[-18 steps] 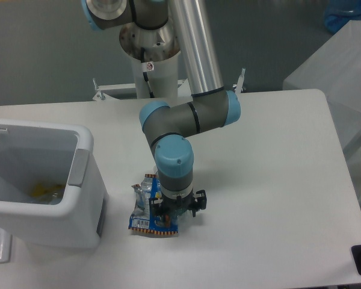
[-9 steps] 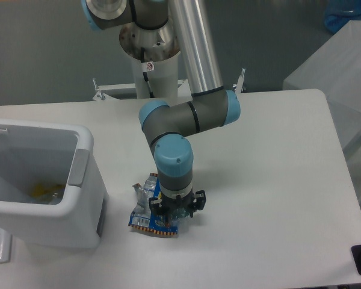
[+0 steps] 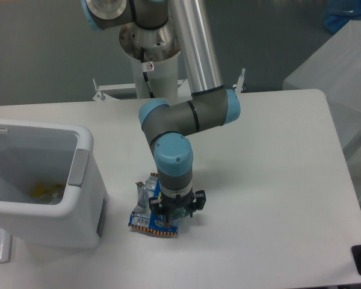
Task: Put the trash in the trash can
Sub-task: 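Position the open gripper around the clear bottle and close on it, then lift the clear bottle up off the table, then carry the bottle over the white bin and open the gripper, then move the empty gripper back over the snack wrapper, then lower the gripper onto the wrapper edge and pinch it, then lift the wrapper and carry it over the white bin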
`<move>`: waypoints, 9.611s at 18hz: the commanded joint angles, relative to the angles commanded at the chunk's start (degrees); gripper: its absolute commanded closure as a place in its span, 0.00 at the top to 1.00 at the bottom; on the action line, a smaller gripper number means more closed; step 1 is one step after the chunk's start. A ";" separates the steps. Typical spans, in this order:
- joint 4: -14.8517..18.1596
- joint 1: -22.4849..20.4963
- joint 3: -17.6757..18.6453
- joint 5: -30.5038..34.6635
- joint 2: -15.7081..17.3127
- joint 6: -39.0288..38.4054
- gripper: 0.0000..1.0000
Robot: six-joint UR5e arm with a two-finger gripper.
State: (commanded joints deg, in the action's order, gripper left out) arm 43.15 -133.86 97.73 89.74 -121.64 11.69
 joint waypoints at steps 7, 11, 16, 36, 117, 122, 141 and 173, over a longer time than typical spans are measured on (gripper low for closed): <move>-0.09 -0.18 -0.61 0.00 2.80 0.00 0.67; -0.26 -0.70 -1.67 -0.18 5.97 0.09 0.67; -0.35 -1.23 -4.65 -1.31 9.05 0.97 0.67; -0.35 -7.03 -22.14 -29.07 18.81 -3.87 0.64; -0.26 0.35 11.69 -16.96 8.88 26.81 0.82; -0.44 0.35 11.25 -16.96 8.44 26.10 0.57; -0.26 -2.80 9.23 -17.23 9.75 24.17 0.08; -0.18 -6.60 -8.00 -39.02 35.15 -18.02 0.08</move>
State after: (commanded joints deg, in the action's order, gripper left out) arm 42.98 -140.46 89.73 50.71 -86.49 -6.33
